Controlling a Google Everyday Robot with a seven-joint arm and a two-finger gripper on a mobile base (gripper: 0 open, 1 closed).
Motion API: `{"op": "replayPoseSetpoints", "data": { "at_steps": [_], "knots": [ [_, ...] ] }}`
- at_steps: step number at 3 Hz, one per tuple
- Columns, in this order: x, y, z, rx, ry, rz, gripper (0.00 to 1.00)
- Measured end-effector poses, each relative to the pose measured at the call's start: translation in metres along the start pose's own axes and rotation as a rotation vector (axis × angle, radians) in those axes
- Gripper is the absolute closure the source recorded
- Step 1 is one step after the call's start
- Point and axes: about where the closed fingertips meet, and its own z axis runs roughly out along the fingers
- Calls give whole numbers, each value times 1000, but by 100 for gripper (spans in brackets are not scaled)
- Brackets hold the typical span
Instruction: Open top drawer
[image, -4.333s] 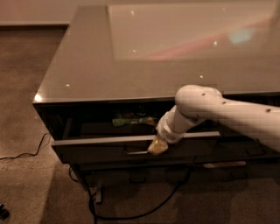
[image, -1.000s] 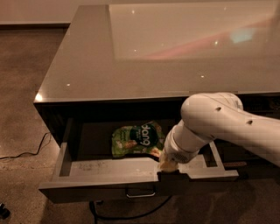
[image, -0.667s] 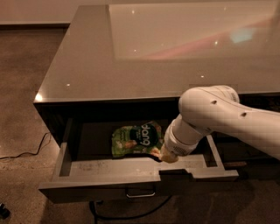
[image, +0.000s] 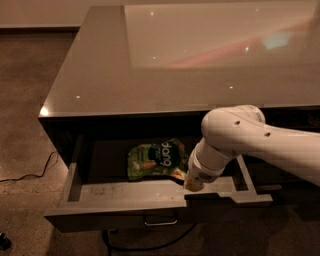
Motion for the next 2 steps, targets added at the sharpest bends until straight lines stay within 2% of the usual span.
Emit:
{"op": "replayPoseSetpoints", "data": {
  "at_steps": [1,2],
  "knots": [
    [12,10,13,-22,9,18,100],
    [12,10,13,-22,9,18,100]
  ]
}}
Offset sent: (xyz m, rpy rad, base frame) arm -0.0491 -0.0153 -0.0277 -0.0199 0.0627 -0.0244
